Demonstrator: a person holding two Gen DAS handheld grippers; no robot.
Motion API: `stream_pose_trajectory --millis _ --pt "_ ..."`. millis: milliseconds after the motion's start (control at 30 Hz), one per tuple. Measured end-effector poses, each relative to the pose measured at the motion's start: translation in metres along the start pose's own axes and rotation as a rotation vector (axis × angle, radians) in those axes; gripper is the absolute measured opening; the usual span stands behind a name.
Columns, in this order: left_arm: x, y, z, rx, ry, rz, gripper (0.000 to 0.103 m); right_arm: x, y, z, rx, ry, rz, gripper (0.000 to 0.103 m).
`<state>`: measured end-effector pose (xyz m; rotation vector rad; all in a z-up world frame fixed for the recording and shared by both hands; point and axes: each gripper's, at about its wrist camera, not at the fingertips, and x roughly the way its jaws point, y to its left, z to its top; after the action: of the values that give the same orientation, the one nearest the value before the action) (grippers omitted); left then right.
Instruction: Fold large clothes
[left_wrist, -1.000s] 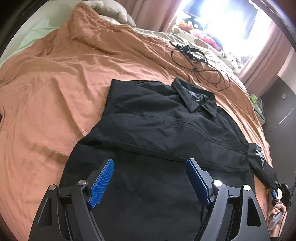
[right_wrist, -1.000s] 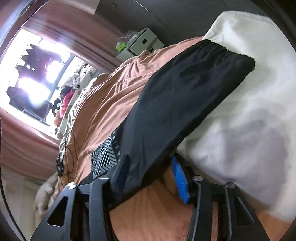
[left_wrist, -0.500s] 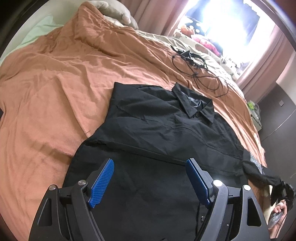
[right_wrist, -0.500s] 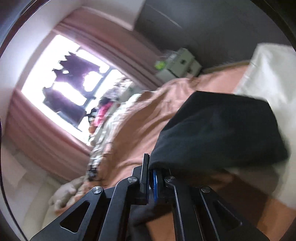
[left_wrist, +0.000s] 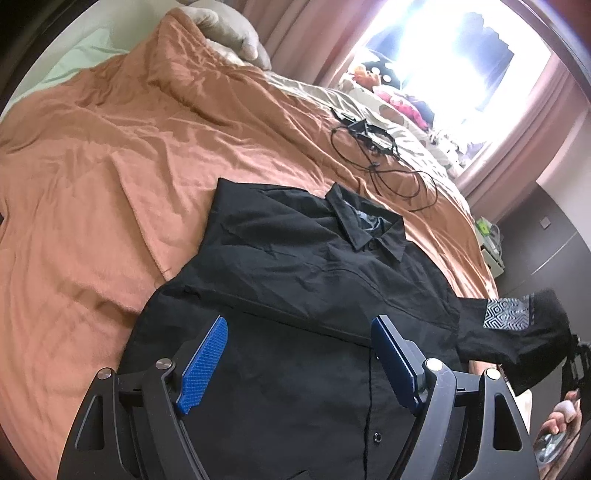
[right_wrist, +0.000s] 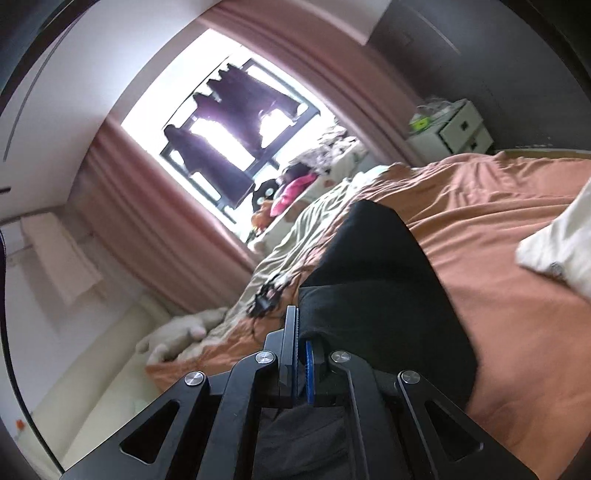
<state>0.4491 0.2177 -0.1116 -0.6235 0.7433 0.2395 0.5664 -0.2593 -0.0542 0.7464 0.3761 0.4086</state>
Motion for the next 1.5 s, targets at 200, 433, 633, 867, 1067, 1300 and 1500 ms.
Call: stream_pose_trajectory --millis 200,433,633,867,1067,1300,1500 --pt "-0.001 0.010 0.002 -0.015 0.000 -0.022 0.081 0.024 0.029 -0.037 -0.018 0.048 0.045 0.004" --pt "-0.002 0.026 0.007 -0.043 0.007 -0.029 0.081 0.070 0.050 -0.090 -0.017 0.147 0.099 0.004" --pt "-0.004 0.038 0.010 -0.059 -0.002 -0.011 0.081 0.126 0.068 -0.155 -0.099 0.319 0.086 0.004" --pt "-0.001 0.034 0.009 -0.056 -0.004 -0.007 0.081 0.175 0.043 -0.229 -0.071 0.713 -0.115 0.061" --pt "0.005 0.027 0.007 -0.035 -0.004 0.000 0.081 0.134 0.032 -0.200 -0.045 0.708 -0.084 0.061" --pt "0.013 0.019 0.005 -0.015 0.011 0.005 0.081 0.099 -0.016 -0.158 0.057 0.592 -0.244 0.061" --pt "0.016 0.019 0.005 -0.014 0.013 0.018 0.081 0.094 -0.065 -0.150 0.142 0.577 -0.369 0.061"
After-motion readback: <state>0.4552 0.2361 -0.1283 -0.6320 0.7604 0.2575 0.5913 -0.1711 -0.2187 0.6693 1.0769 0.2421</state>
